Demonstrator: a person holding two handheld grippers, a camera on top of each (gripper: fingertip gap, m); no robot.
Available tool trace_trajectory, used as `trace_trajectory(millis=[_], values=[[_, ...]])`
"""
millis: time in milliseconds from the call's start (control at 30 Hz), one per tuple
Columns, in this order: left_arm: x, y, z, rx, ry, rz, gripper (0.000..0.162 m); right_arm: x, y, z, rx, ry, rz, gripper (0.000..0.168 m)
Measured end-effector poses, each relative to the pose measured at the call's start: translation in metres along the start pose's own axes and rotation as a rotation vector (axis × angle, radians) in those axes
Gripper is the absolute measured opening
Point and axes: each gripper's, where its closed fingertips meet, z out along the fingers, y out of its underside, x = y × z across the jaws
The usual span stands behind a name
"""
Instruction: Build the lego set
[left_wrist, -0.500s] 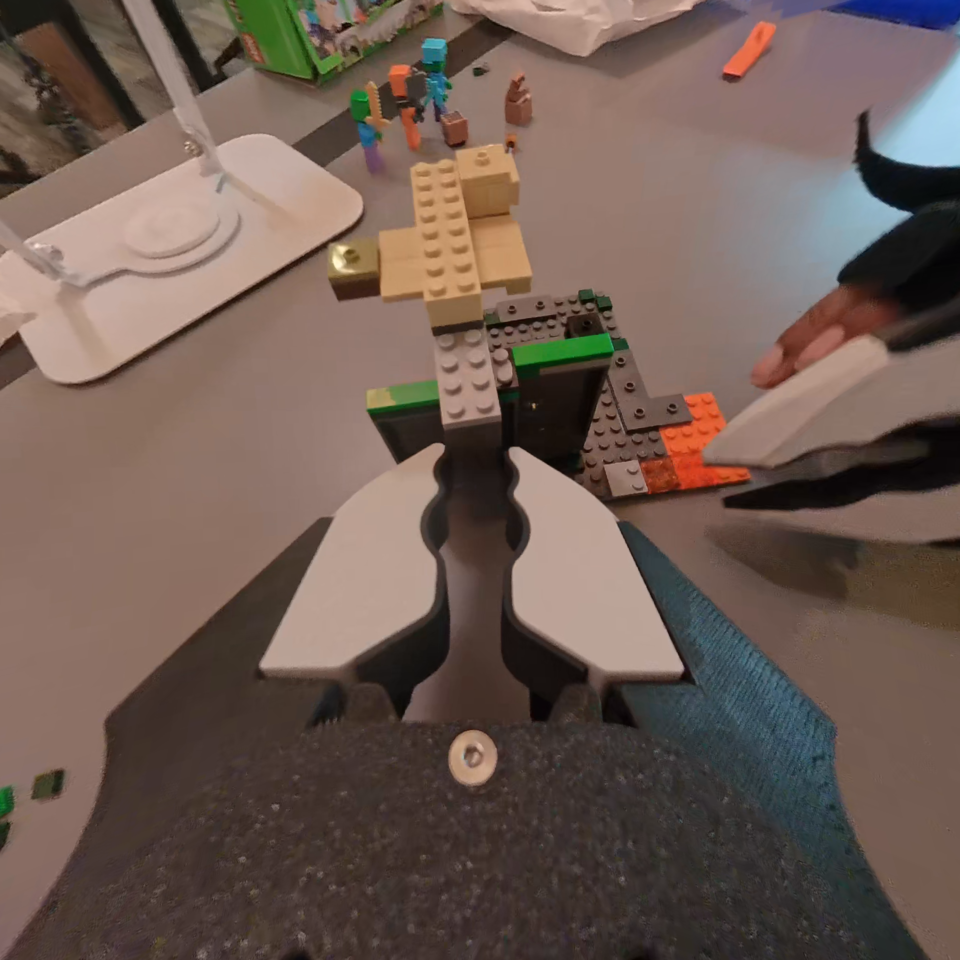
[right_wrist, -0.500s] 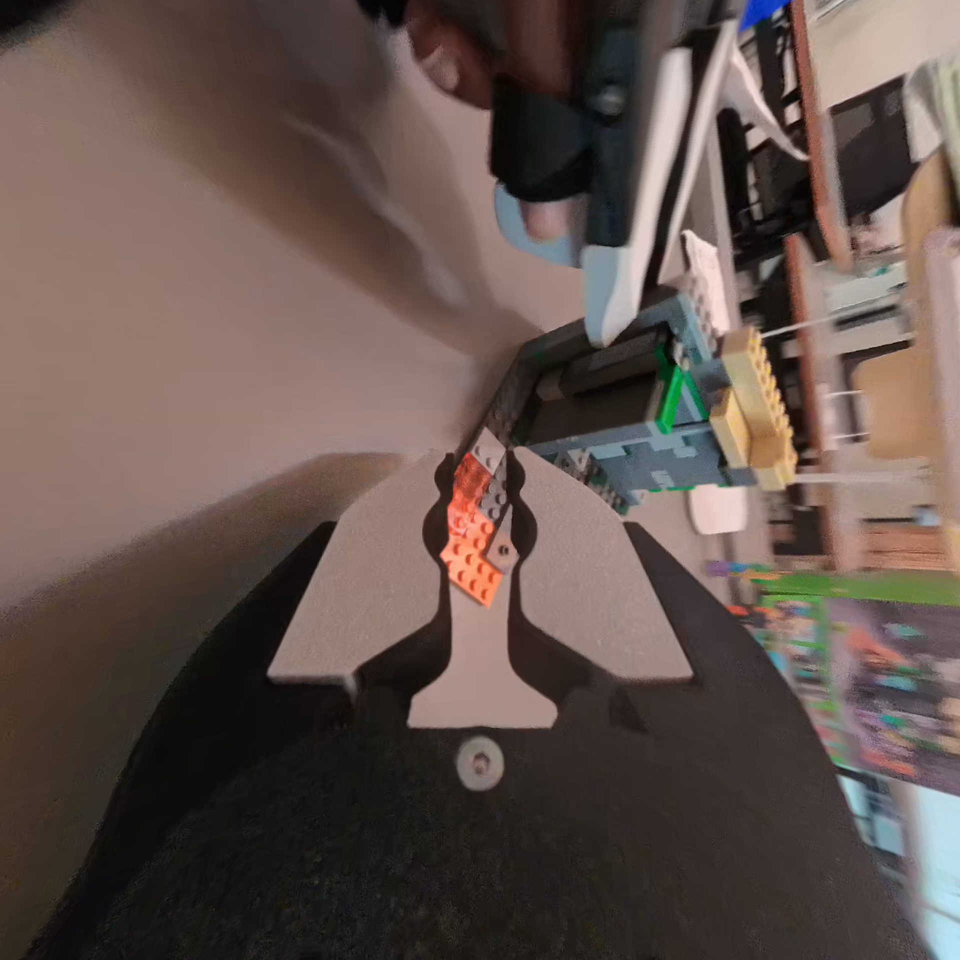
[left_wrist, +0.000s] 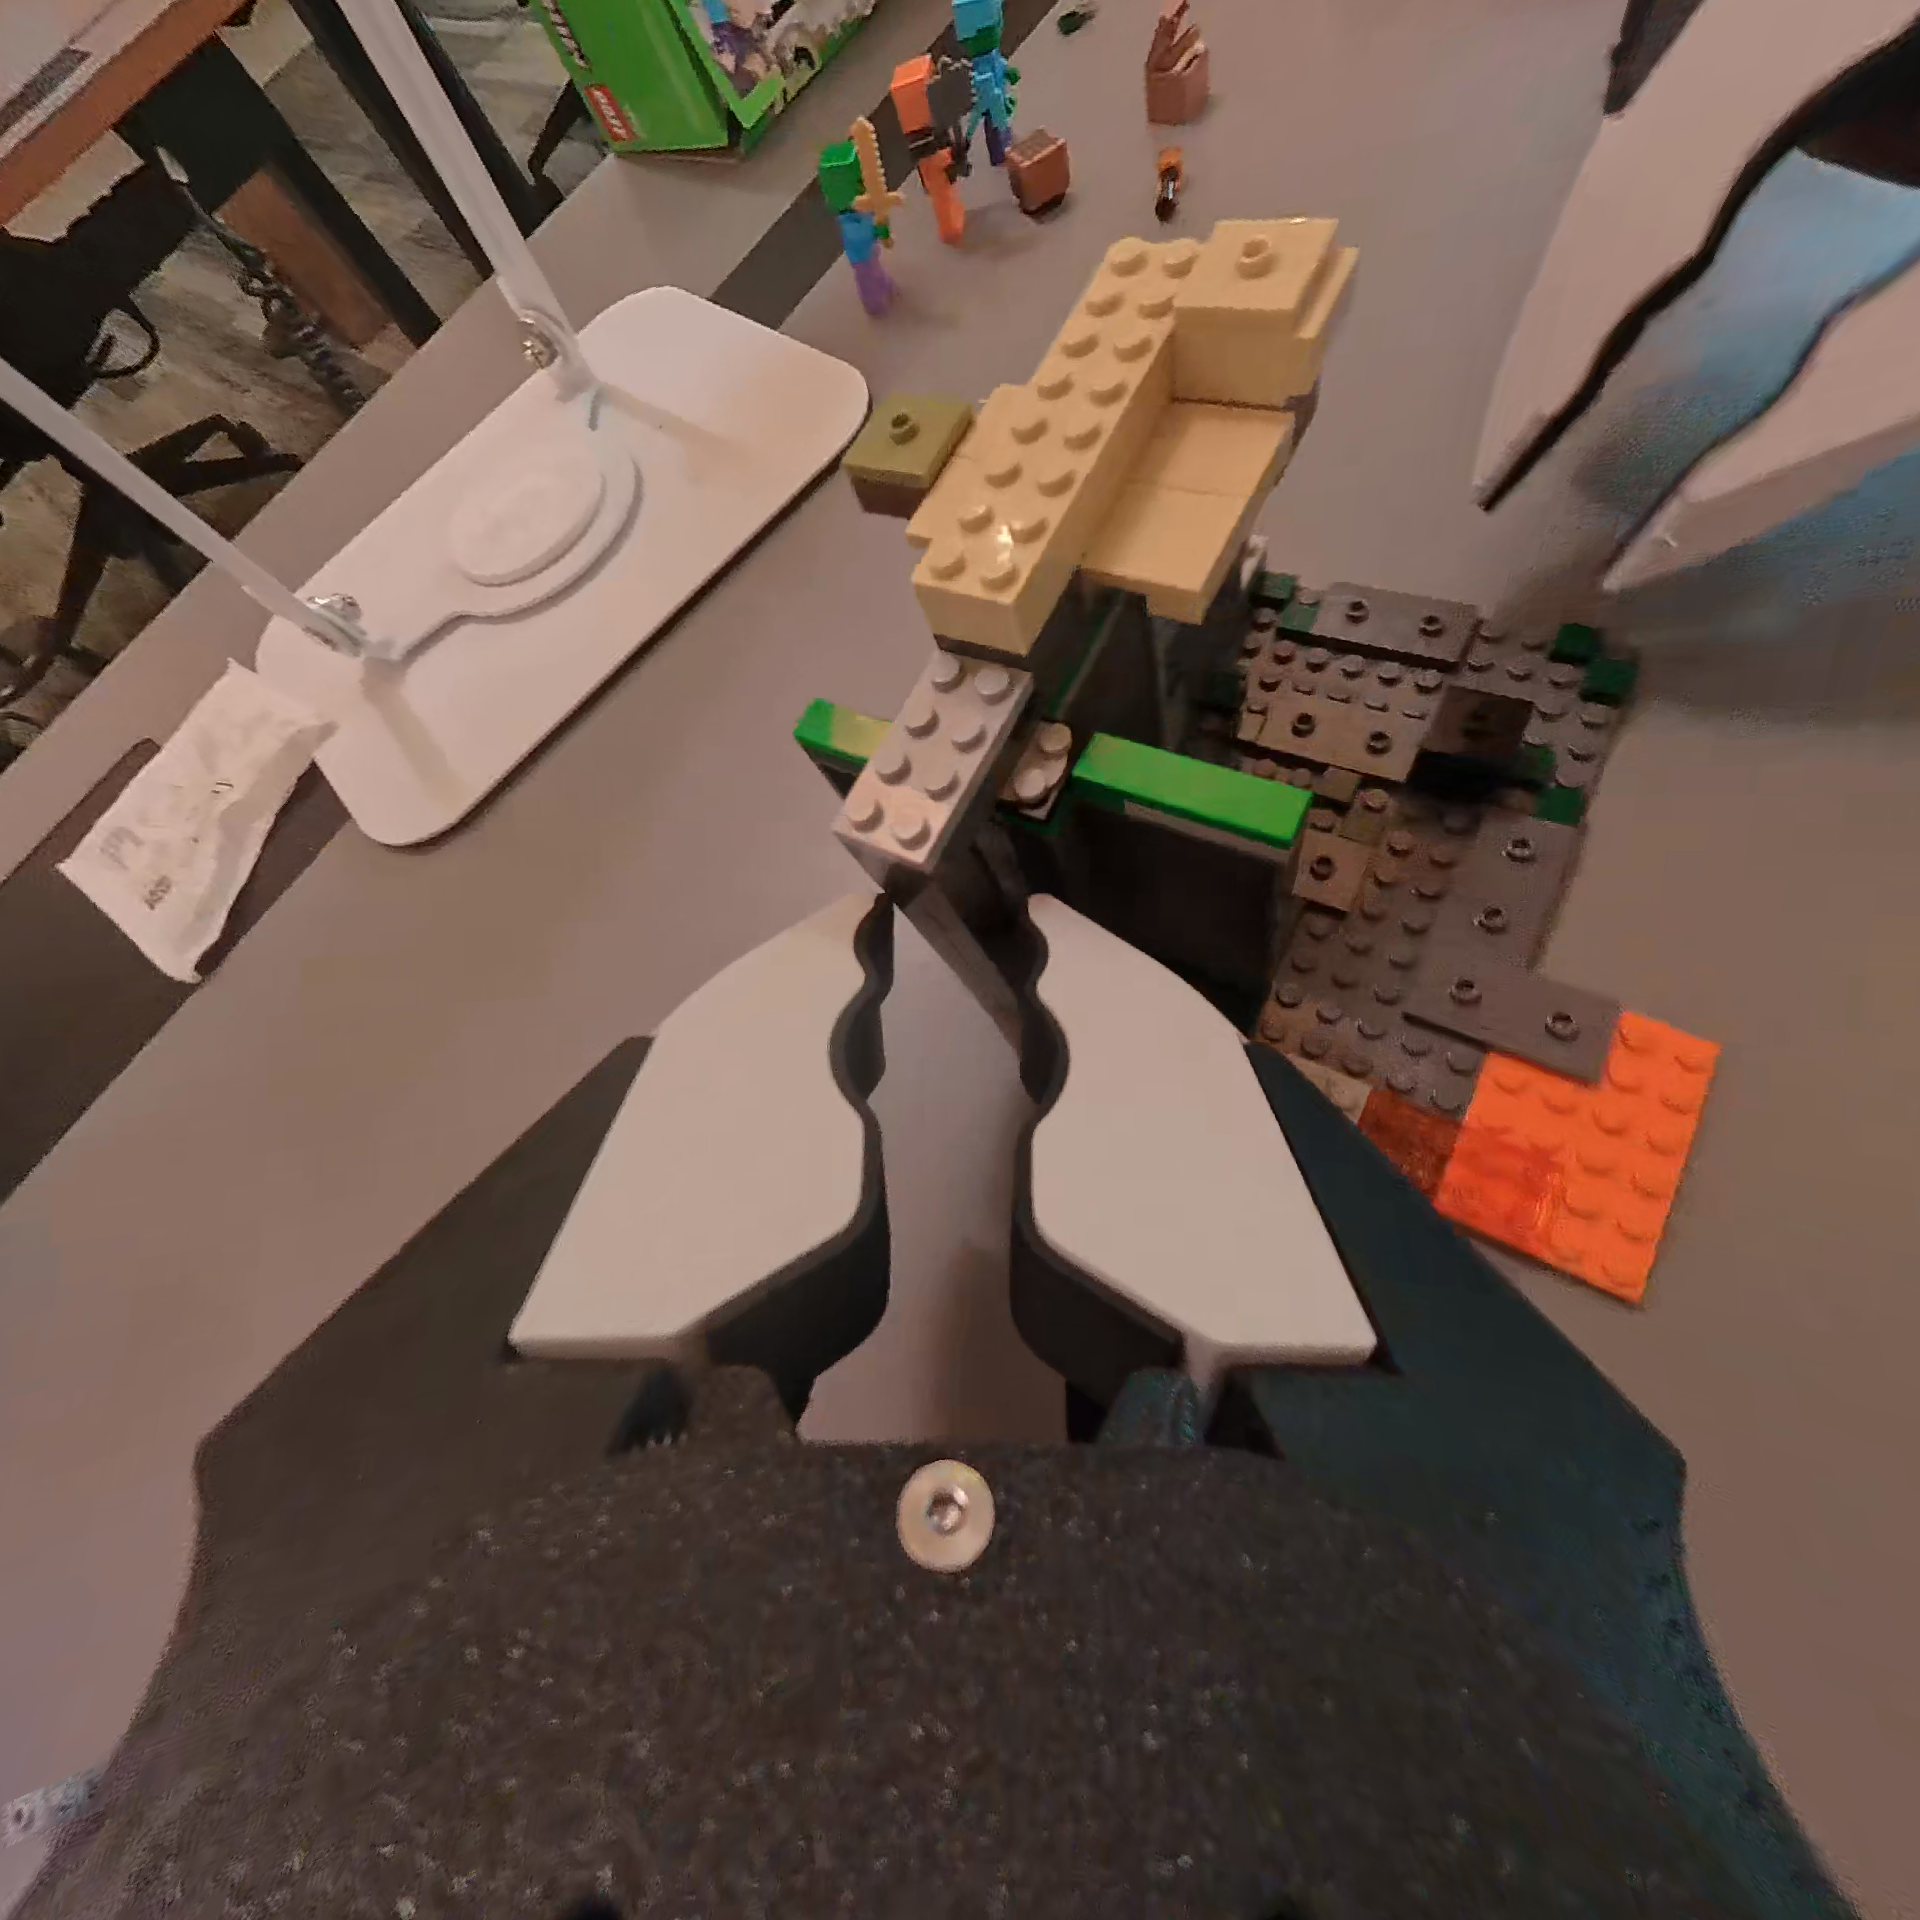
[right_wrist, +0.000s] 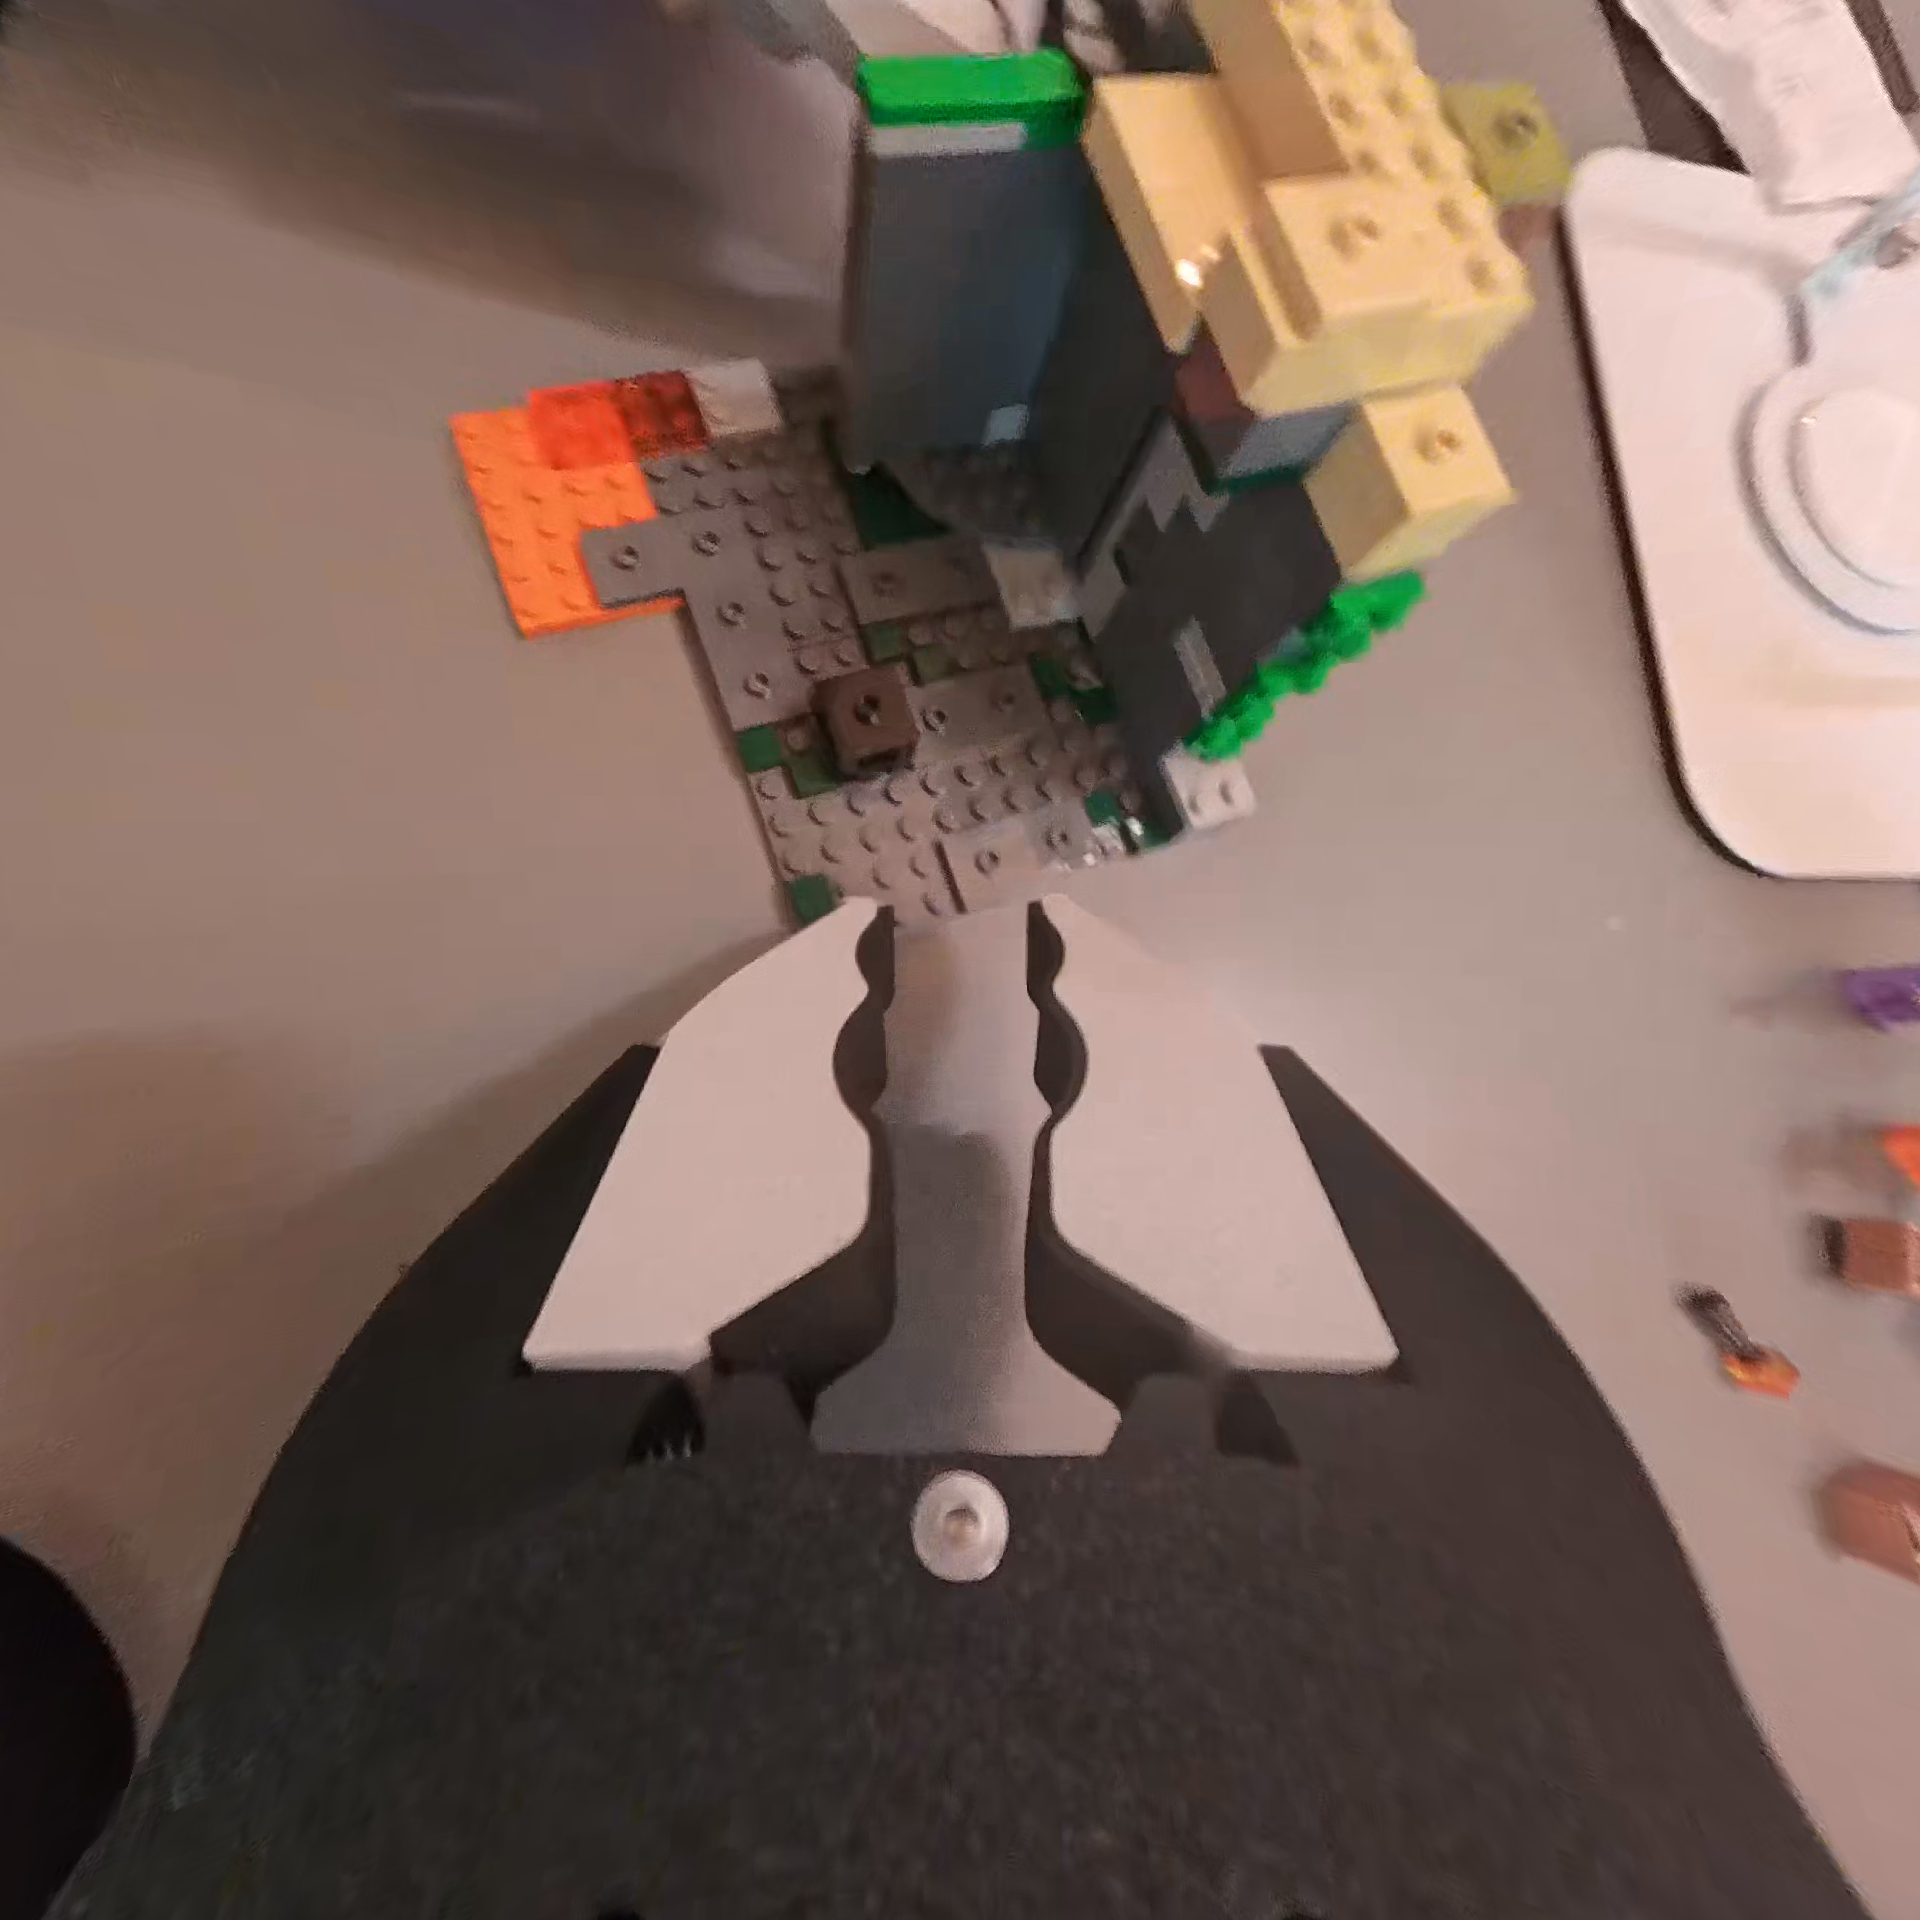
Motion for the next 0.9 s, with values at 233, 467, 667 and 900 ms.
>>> trace_trajectory(millis=[233,467,667,900], values=[[-0.007,-0.003,0.011,0.027,-0.011,-0.019,0.02,-0.016,-0.01,0.021,-0.043,0.036,-0.094,0.023],[-0.01,0.0,0.009,0.04,-0.036,-0.027,0.019,-0.02,-0.012,0.024,-0.016,0.034,-0.048,0.012],[-0.004,0.002,-0.009,0.038,-0.031,-0.012,0.017,-0.024,-0.014,0.027,0.008,0.012,-0.008,0.005],[0.041,0.012,-0.028,-0.057,0.18,0.033,0.0,-0.023,-0.015,0.027,0.027,0.037,-0.011,0.0]])
